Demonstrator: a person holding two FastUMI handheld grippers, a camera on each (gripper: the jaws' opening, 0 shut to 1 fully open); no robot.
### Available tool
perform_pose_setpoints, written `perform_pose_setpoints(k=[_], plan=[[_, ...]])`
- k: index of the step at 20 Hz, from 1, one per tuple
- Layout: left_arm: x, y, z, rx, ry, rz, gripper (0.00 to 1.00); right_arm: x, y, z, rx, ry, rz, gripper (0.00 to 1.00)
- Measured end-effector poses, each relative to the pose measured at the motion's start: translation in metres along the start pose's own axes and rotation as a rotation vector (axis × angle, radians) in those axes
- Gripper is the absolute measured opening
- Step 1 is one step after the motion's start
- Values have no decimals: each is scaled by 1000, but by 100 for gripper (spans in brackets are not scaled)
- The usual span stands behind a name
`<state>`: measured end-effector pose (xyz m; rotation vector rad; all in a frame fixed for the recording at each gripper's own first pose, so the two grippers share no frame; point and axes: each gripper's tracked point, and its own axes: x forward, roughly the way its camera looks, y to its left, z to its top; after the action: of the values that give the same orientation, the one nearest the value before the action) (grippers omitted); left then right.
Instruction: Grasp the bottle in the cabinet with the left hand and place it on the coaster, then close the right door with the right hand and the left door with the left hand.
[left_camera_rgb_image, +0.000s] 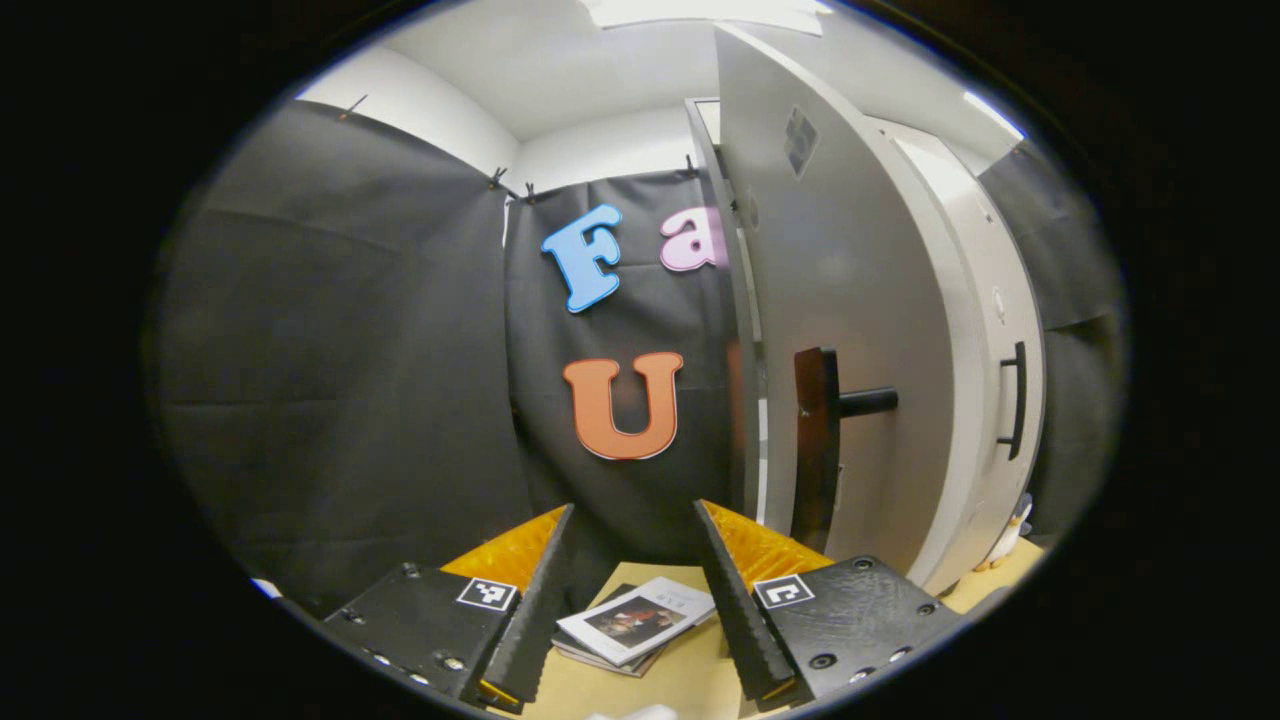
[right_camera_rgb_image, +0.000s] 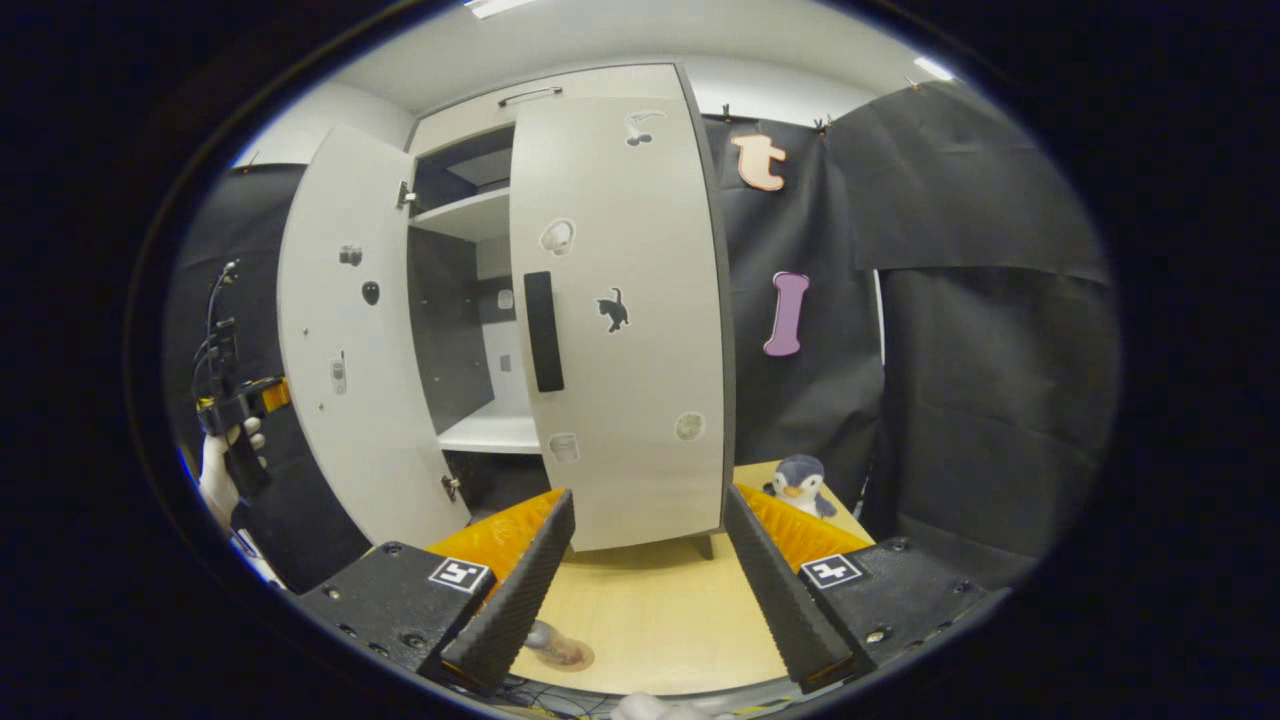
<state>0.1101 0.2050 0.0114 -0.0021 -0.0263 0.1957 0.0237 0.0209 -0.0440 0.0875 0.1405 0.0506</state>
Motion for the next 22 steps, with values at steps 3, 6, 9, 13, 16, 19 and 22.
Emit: perform_pose_setpoints(k=[3, 6, 9, 13, 16, 19, 22], plan=[[-4, -19, 1, 0, -2, -33, 71, -1, 1, 3, -6, -5, 2, 98], [-4, -41, 3, -11, 1, -76, 75, 2, -2, 6, -11, -9, 2, 98], [-5, -62, 2, -19, 7, -108, 71, 2, -6, 9, -11, -9, -4, 98], [-6, -79, 2, -37, 18, -114, 71, 1, -11, 9, -6, -9, -9, 98], [-5, -97, 2, -40, 25, -141, 71, 3, -12, 10, -9, -10, -8, 98], [-5, -107, 1, -19, 27, -161, 77, 4, -13, 13, -7, -15, -3, 98], [-8, -120, -5, -65, 71, -203, 99, -1, -17, 15, -7, -19, -8, 98]])
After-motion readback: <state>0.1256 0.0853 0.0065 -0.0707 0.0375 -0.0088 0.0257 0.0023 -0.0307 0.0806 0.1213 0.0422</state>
